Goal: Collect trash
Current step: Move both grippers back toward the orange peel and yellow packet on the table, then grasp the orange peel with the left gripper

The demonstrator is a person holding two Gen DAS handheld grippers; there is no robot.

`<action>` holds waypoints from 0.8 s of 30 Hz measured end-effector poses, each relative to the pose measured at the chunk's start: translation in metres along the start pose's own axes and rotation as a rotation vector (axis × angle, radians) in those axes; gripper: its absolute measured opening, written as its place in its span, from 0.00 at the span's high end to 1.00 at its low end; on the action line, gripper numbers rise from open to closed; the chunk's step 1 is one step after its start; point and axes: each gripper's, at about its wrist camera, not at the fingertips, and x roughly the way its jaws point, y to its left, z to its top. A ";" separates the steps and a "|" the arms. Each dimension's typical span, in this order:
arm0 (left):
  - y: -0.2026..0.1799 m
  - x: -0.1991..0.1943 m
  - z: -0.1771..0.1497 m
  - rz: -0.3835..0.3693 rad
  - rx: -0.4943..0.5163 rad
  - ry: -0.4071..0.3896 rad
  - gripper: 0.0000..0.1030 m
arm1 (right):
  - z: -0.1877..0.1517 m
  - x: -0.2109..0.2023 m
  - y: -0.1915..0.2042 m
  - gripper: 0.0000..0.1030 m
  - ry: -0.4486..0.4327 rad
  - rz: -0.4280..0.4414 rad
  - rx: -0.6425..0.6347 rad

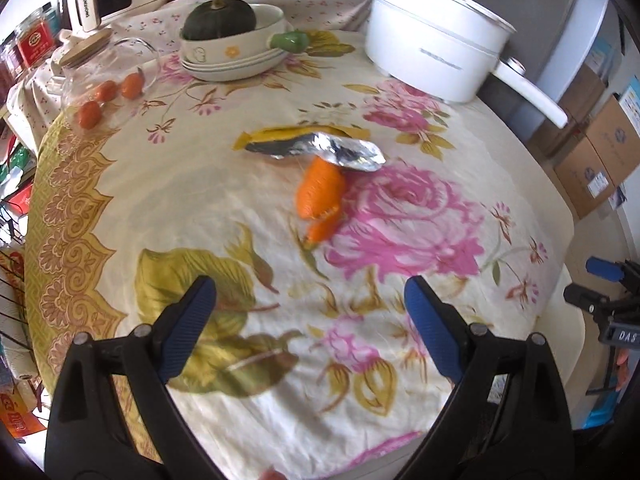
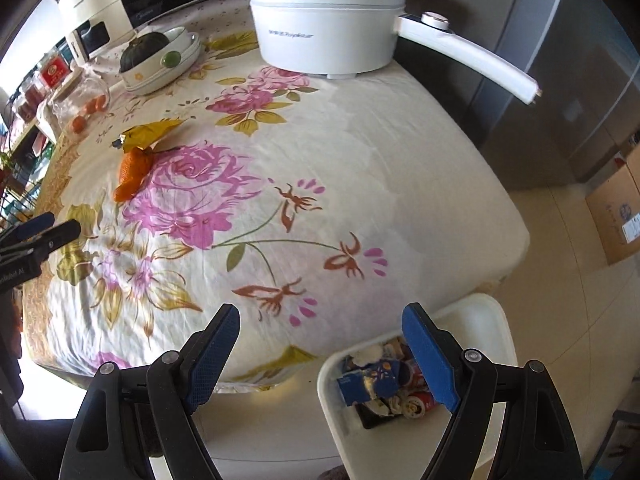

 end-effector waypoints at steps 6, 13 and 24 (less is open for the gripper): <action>0.001 0.028 0.015 -0.028 -0.032 -0.059 0.08 | 0.013 0.022 0.003 0.18 0.030 0.008 0.032; -0.012 0.065 0.030 0.011 0.002 -0.089 0.26 | 0.023 0.039 -0.013 0.18 0.050 0.021 0.139; -0.004 0.077 0.032 -0.094 0.006 -0.071 0.71 | 0.020 0.053 -0.018 0.18 0.080 -0.015 0.152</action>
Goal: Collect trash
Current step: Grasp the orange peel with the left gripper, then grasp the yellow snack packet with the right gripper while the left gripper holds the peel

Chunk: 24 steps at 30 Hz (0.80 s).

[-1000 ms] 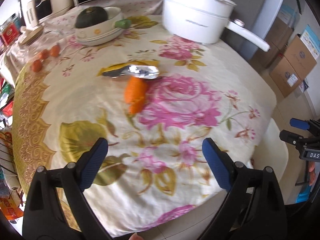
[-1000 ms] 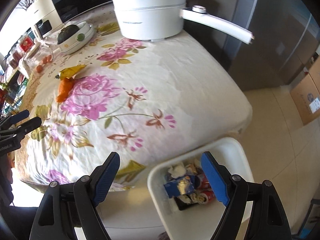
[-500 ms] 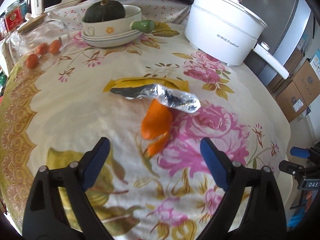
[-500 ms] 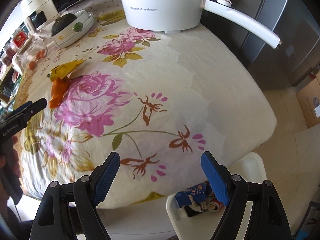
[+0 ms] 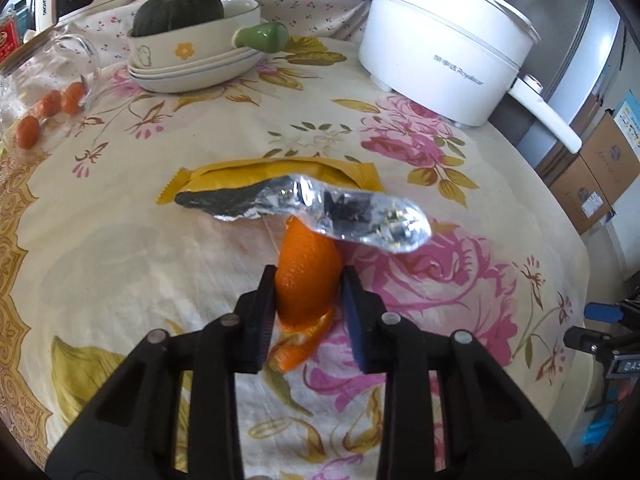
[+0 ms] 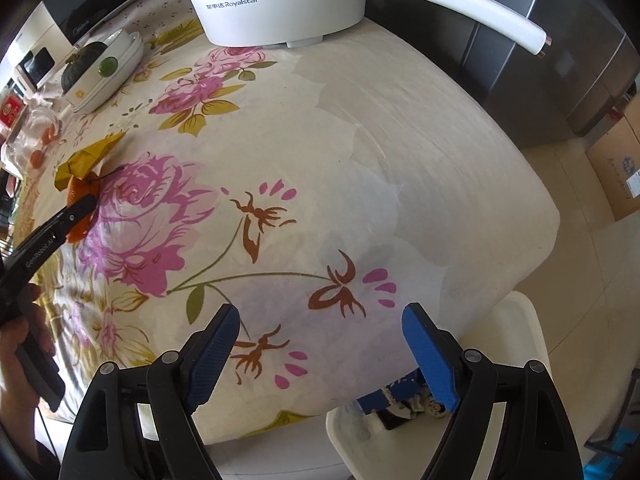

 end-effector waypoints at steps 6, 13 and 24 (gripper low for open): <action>0.001 -0.022 -0.011 -0.027 0.031 0.055 0.73 | 0.000 -0.002 0.003 0.18 -0.010 -0.013 -0.009; 0.039 -0.061 -0.031 -0.021 0.000 0.103 0.74 | -0.002 -0.008 0.020 0.18 -0.021 0.006 -0.031; 0.098 -0.099 -0.057 0.021 -0.064 0.179 0.74 | 0.012 -0.012 0.128 0.17 0.001 0.186 -0.184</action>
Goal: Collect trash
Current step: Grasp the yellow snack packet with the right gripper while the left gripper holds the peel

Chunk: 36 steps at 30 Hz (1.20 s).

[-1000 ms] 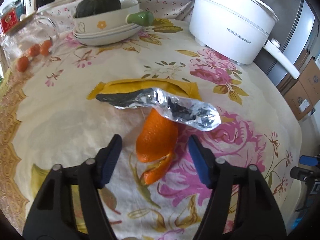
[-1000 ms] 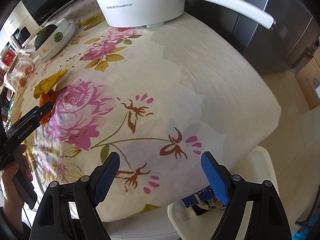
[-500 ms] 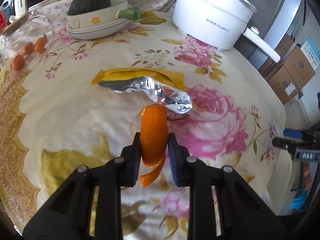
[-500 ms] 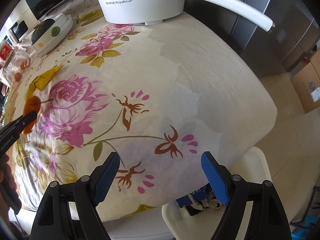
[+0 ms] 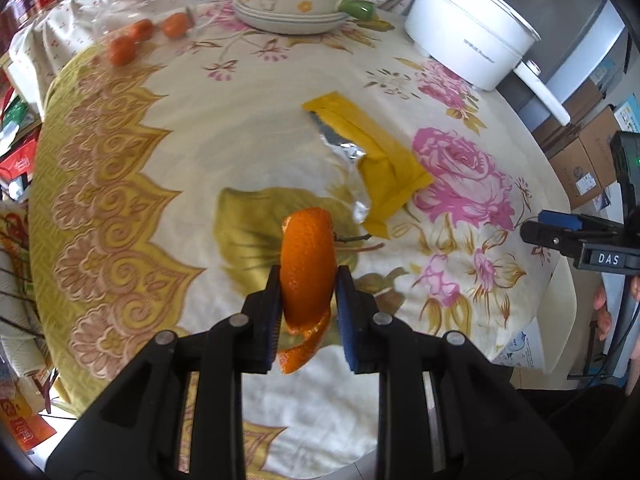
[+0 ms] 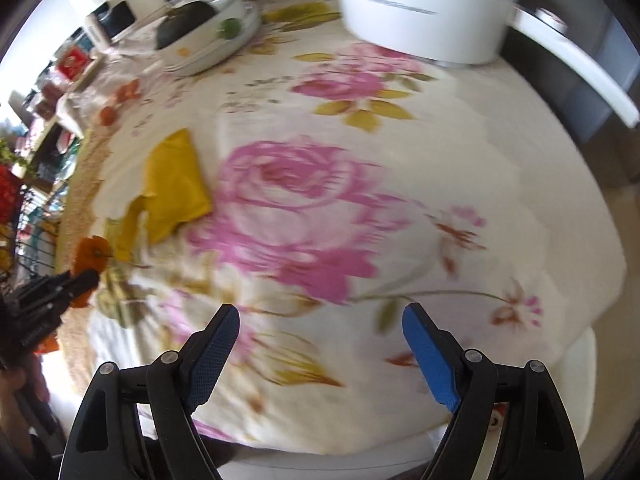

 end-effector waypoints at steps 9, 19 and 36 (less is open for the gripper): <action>0.041 -0.031 -0.010 -0.008 -0.129 -0.062 0.74 | 0.048 0.040 0.084 0.17 -0.030 0.060 -0.096; 0.049 -0.039 -0.003 -0.072 -0.173 -0.090 0.74 | 0.059 0.081 0.120 0.16 -0.004 -0.047 -0.218; 0.027 -0.047 -0.005 -0.100 -0.147 -0.104 0.74 | 0.026 0.052 0.119 0.30 -0.076 -0.084 -0.311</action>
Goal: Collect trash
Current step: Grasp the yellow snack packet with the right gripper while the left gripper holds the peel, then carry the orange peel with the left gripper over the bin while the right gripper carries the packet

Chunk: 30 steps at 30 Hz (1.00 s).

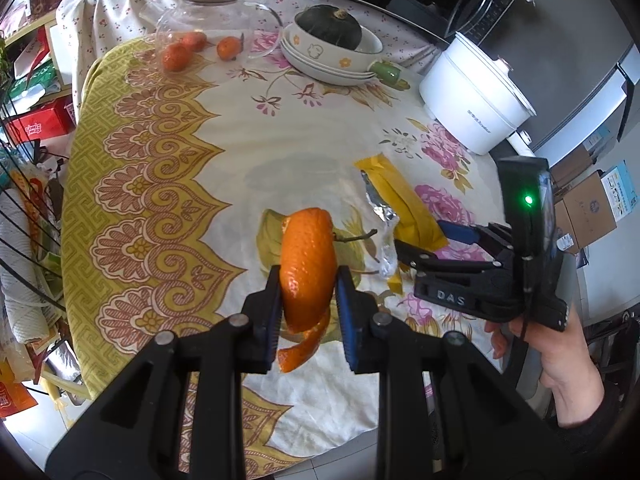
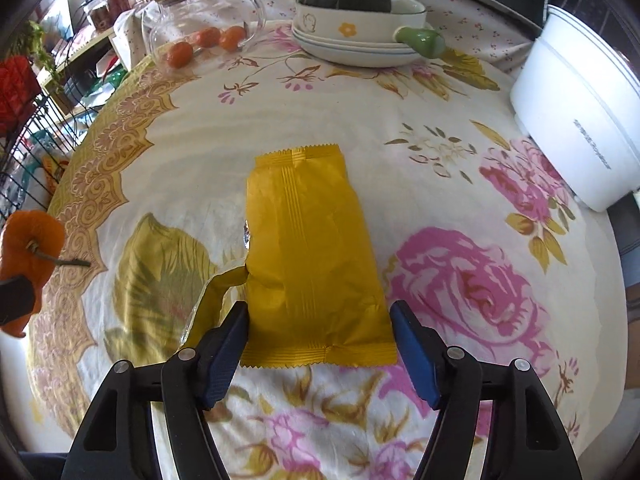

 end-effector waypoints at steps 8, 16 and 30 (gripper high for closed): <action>-0.031 0.003 -0.001 -0.006 0.060 -0.001 0.74 | -0.037 -0.041 -0.038 0.30 -0.021 -0.027 0.038; -0.080 0.015 -0.006 -0.027 0.159 0.011 0.74 | -0.079 -0.079 -0.085 0.30 -0.036 -0.062 0.099; -0.187 0.042 -0.023 -0.105 0.300 0.031 0.74 | -0.150 -0.131 -0.159 0.30 -0.049 -0.084 0.219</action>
